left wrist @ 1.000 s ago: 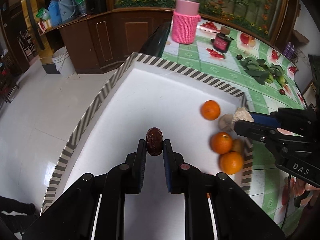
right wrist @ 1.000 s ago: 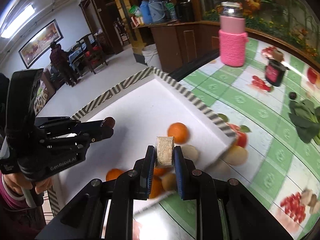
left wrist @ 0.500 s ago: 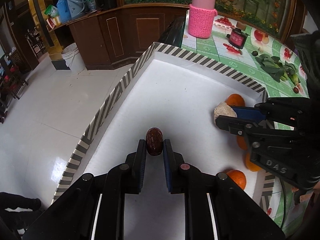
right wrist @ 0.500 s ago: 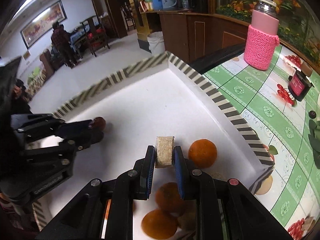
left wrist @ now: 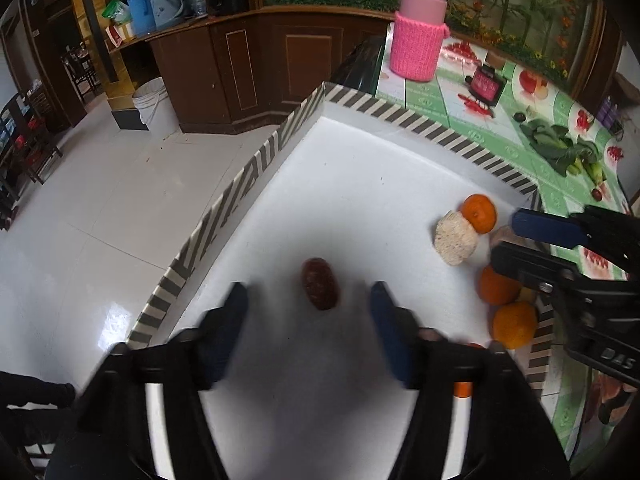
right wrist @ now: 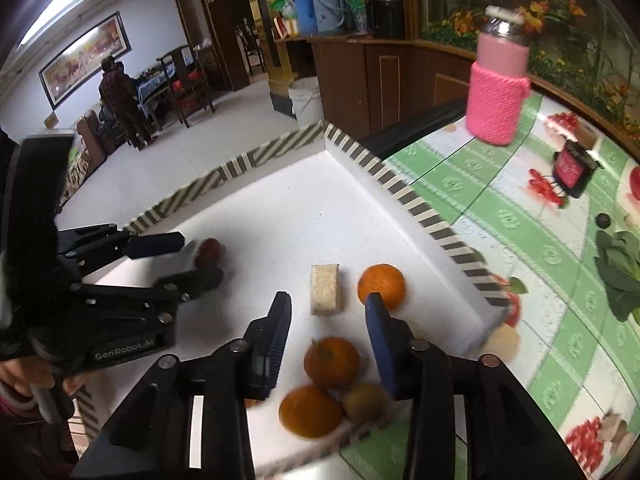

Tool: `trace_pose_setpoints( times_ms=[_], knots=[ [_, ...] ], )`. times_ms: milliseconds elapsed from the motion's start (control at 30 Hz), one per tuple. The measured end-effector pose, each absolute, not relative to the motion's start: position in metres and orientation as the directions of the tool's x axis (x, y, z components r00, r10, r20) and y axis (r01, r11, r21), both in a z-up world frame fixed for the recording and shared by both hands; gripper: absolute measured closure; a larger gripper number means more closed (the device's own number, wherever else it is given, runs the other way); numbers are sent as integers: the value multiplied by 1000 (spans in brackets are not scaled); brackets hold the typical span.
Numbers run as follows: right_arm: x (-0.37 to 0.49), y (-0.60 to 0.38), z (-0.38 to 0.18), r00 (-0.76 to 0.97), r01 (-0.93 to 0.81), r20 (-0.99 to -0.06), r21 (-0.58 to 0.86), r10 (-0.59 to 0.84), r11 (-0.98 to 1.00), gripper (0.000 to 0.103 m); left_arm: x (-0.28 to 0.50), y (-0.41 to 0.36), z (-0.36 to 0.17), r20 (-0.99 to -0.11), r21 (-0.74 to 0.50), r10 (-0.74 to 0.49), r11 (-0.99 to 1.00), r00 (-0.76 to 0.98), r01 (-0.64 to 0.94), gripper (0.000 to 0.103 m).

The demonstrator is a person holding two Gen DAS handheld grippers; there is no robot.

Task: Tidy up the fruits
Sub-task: 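Carry the date and cake over the tray and release both inside, then move both open tools back toward the snacks on the tablecloth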

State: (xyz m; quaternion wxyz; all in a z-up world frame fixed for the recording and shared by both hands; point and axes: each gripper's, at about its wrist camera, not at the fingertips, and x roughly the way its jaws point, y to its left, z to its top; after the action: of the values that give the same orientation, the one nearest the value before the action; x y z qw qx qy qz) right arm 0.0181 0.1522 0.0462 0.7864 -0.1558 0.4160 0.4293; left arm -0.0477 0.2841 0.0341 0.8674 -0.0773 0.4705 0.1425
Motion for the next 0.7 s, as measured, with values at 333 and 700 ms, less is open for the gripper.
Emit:
trace_pose_setpoints(
  times_ms=[333,700],
  knots=[
    [13,76,59,346,-741,-765,133,543,658,53,-51,249,54,-807,-11,146,965,573,-261,33],
    [4,8,59,398,-665,-758,149,517,732,40,-47,200,65,-787,-1,111,984,607,-180,33]
  ],
)
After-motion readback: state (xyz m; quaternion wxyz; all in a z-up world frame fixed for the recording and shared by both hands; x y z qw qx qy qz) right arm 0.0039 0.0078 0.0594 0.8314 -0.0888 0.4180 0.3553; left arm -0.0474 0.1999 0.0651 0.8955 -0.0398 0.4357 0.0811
